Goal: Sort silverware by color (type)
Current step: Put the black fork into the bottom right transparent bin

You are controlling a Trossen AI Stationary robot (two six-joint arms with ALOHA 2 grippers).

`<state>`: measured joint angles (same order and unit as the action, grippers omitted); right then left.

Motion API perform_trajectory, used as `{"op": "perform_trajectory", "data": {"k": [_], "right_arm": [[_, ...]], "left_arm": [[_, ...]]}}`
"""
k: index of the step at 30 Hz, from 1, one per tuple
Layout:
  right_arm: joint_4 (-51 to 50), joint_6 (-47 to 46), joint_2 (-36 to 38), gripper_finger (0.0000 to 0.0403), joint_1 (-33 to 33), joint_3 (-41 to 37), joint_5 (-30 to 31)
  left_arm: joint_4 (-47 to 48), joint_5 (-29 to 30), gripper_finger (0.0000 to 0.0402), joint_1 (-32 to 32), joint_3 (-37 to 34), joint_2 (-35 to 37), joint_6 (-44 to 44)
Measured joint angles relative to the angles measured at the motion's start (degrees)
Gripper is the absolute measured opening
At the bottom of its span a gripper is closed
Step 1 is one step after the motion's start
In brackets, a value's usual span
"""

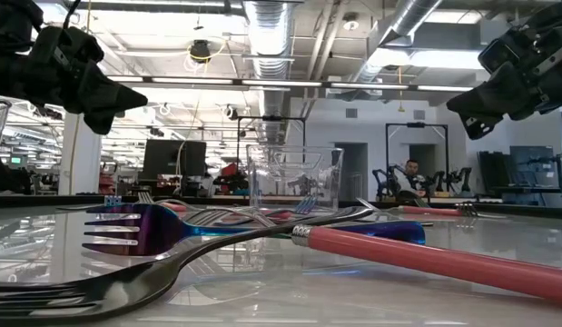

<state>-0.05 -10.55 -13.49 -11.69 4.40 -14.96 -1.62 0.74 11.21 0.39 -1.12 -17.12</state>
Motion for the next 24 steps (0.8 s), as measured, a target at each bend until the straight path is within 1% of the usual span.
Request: {"op": "perform_trajectory", "data": {"k": [2, 8, 14, 16, 19, 22, 24], "right_arm": [[-0.02, 0.0, 0.02, 0.004, -0.01, 0.0, 0.02], [-0.02, 0.04, 0.02, 0.004, -0.13, -0.01, 0.02], [-0.81, 2.02, 0.01, 0.004, -0.17, -0.02, 1.0], [-0.81, 2.02, 0.02, 0.004, -0.17, -0.02, 1.23], [-0.57, 3.18, 0.0, 0.004, -0.17, -0.01, 1.76], [3.52, 4.16, 0.0, 0.004, -0.17, -0.02, 2.88], [7.95, 2.76, 0.02, 0.004, -0.16, -0.02, 4.83]], "left_arm": [[0.01, 0.1, 0.0, -0.01, -0.01, 0.0, -9.76], [-1.37, 2.9, 0.0, 0.01, 0.0, 0.0, -26.32], [-2.51, 7.7, 0.0, -0.01, 0.01, -0.01, -29.22], [-3.32, 10.81, 0.0, -0.01, -0.01, 0.01, -29.01], [-7.68, 13.21, 0.0, 0.03, -0.01, -0.15, -28.81], [-12.53, 13.39, 0.0, 0.01, -0.01, -0.67, -27.95], [-15.81, 13.55, 0.0, 0.05, -0.01, -1.57, -24.38]]}}
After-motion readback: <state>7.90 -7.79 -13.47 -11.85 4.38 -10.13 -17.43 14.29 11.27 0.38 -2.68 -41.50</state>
